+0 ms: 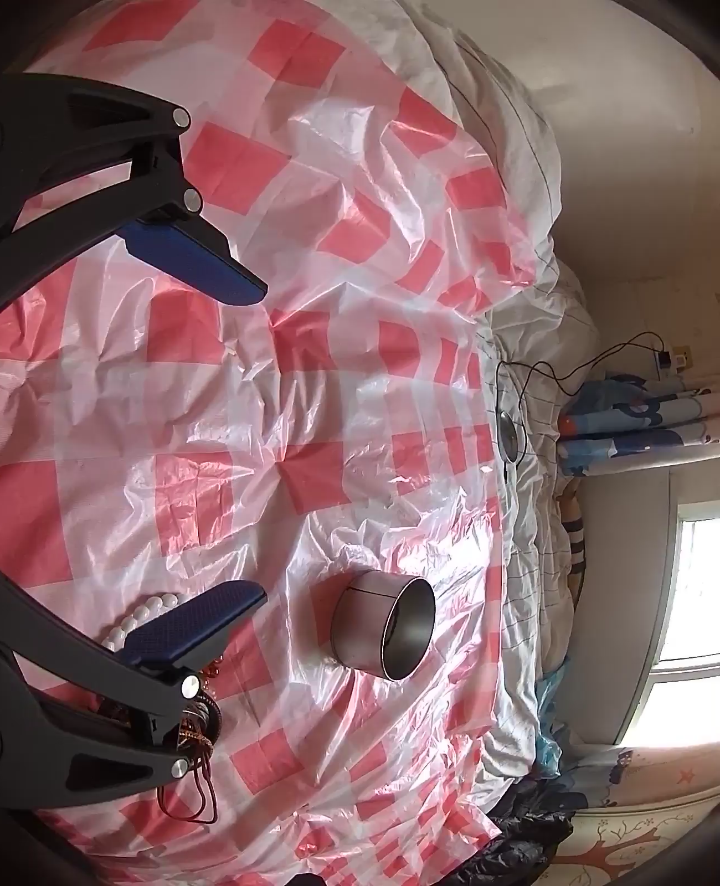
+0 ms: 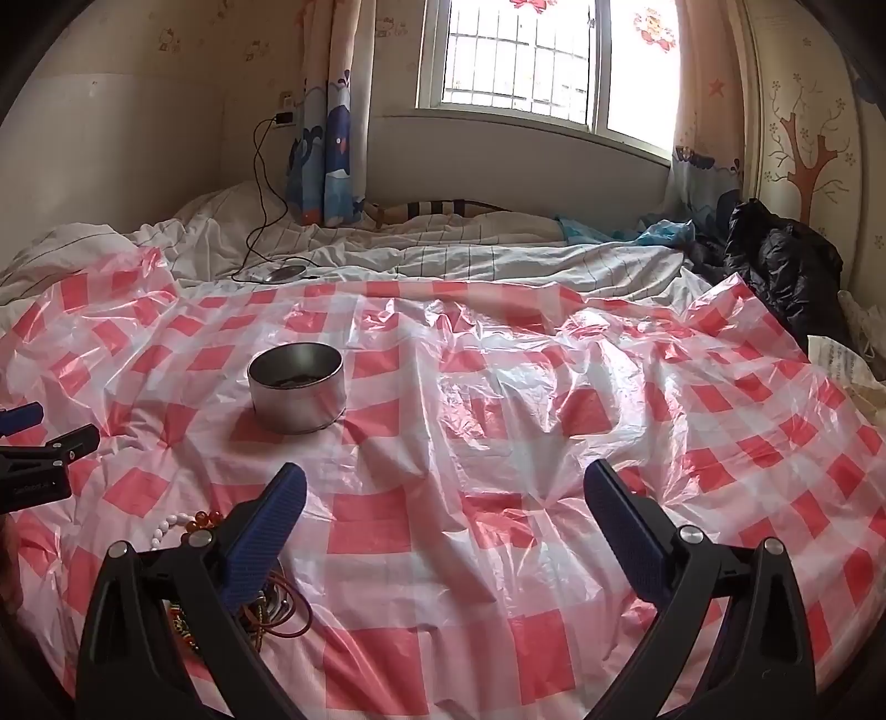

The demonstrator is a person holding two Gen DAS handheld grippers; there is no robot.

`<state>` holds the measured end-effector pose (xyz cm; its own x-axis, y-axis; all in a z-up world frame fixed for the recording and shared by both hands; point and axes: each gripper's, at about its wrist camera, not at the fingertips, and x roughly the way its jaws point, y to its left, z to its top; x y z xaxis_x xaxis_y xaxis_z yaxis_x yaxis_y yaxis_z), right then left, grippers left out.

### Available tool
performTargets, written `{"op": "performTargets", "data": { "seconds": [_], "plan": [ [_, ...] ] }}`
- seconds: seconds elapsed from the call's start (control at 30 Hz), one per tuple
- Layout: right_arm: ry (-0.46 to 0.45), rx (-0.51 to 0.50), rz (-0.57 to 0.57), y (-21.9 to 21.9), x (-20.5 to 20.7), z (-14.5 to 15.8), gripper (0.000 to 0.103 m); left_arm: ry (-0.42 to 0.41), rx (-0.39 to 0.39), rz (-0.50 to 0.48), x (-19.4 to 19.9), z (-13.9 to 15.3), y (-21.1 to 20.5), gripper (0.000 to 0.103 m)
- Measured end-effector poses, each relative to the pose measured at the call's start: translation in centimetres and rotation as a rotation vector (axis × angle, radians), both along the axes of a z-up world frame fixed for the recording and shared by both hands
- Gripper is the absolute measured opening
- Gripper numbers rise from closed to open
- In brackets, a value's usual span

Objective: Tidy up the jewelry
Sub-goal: 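Move both tools toward the jewelry pile beside the silver tin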

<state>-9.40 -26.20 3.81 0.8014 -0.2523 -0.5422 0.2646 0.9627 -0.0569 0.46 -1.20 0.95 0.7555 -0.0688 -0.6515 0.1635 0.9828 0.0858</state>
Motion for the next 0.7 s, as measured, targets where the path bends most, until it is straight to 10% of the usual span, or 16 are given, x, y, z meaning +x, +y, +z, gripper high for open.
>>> {"op": "performTargets", "data": {
  "seconds": [0.7],
  "plan": [
    [0.078,0.008,0.02,0.4,1.0,-0.9,0.096,0.19,-0.01,0.061,2.3,-3.0,1.2,0.096]
  ]
}}
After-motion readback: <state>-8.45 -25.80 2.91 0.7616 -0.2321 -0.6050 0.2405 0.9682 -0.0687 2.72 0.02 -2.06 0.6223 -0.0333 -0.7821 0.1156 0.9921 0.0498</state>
